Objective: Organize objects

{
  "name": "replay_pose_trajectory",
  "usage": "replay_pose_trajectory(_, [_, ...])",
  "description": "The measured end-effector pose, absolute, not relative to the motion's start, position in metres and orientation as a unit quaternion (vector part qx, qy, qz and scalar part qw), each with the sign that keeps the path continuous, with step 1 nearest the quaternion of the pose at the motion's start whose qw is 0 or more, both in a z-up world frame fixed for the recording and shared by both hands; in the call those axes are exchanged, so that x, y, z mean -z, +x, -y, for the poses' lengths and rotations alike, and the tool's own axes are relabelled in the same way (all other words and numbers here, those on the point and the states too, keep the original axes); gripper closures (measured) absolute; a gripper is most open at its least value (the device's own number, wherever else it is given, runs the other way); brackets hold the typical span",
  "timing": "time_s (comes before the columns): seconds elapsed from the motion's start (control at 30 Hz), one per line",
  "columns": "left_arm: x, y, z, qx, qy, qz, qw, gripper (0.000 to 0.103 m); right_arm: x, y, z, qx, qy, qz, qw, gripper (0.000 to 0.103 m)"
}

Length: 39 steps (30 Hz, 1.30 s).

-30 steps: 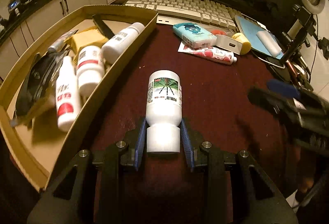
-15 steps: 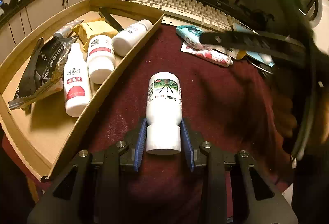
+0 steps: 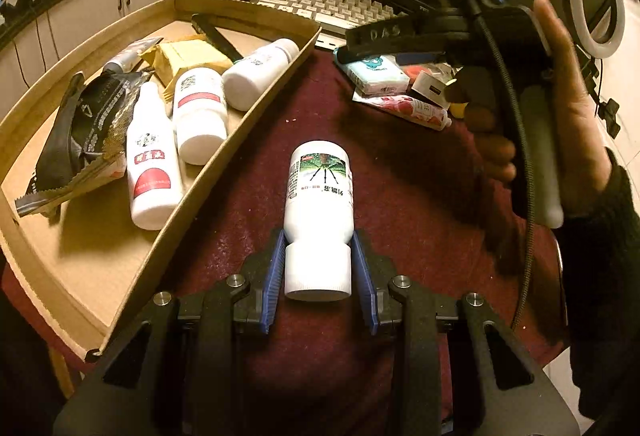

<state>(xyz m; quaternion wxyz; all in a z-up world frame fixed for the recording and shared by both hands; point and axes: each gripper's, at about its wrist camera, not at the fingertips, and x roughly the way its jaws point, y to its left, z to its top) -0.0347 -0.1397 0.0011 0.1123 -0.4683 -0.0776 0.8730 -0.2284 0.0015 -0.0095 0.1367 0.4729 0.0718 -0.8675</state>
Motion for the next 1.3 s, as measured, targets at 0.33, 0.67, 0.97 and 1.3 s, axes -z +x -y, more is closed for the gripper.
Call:
replay_pose_trajectory(0.33, [-0.002, -0.029, 0.14, -0.874, -0.47, 0.075, 0.096, 0.07, 0.018, -0.203, 0.0, 0.866, 0.474, -0.078, 0.14, 0.054])
replay_pose_trajectory(0.67, [-0.007, -0.016, 0.141, -0.879, -0.462, 0.086, 0.087, 0.07, -0.002, -0.118, -0.03, 0.878, 0.45, -0.001, 0.16, 0.054])
replay_pose_trajectory(0.97, [-0.032, -0.004, 0.157, -0.894, -0.427, 0.109, 0.079, 0.071, -0.019, -0.09, -0.032, 0.882, 0.436, 0.018, 0.179, 0.054])
replay_pose_trajectory(1.3, [-0.025, -0.004, 0.15, -0.892, -0.439, 0.078, 0.073, 0.073, -0.027, -0.083, -0.017, 0.885, 0.42, 0.018, 0.199, 0.054])
